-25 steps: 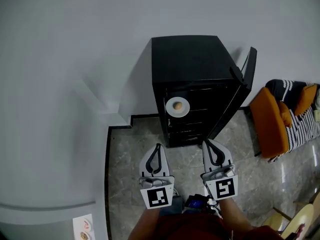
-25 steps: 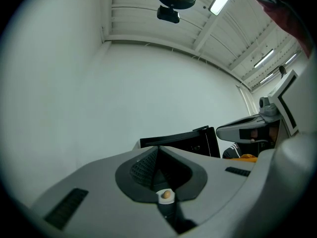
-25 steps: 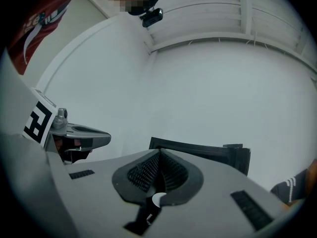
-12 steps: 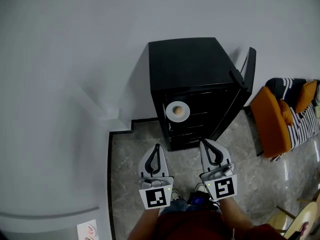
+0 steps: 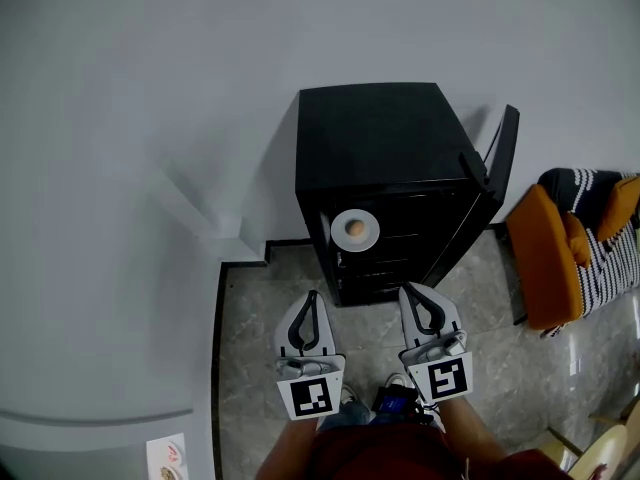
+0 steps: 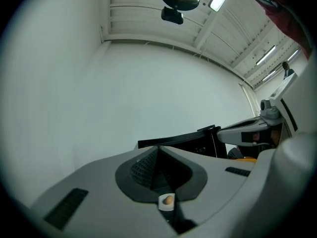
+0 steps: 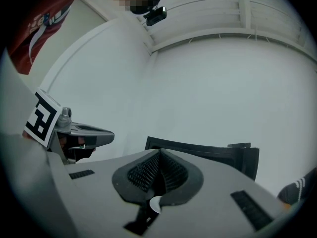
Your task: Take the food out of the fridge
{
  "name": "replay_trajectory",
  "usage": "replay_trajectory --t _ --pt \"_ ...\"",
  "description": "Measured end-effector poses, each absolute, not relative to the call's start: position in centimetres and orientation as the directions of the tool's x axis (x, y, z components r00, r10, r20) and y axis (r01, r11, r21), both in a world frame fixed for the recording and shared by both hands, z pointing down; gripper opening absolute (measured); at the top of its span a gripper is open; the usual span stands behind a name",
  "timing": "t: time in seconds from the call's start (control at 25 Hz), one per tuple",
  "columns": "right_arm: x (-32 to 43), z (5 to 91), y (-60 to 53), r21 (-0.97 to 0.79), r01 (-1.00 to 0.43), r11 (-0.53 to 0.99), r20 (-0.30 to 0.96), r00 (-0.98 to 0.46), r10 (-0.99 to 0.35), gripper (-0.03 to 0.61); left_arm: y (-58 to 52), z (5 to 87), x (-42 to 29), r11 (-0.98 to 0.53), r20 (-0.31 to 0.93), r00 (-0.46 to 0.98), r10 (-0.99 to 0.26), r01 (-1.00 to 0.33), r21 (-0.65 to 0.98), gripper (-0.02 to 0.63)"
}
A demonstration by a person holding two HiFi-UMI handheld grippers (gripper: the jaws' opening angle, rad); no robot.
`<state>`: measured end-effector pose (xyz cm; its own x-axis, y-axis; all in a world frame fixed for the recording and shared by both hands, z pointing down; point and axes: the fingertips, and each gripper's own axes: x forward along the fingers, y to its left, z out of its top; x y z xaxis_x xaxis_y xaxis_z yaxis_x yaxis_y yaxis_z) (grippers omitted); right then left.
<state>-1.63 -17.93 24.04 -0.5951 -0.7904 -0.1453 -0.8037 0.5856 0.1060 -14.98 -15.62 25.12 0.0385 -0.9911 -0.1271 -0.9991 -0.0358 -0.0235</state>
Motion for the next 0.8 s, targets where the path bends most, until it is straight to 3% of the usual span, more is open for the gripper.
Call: replay_trajectory --t 0.8 --pt "-3.1 33.1 -24.4 0.084 -0.760 0.644 -0.039 -0.648 -0.760 0.021 -21.2 33.0 -13.6 -0.043 -0.034 0.042 -0.999 -0.999 0.017 0.014"
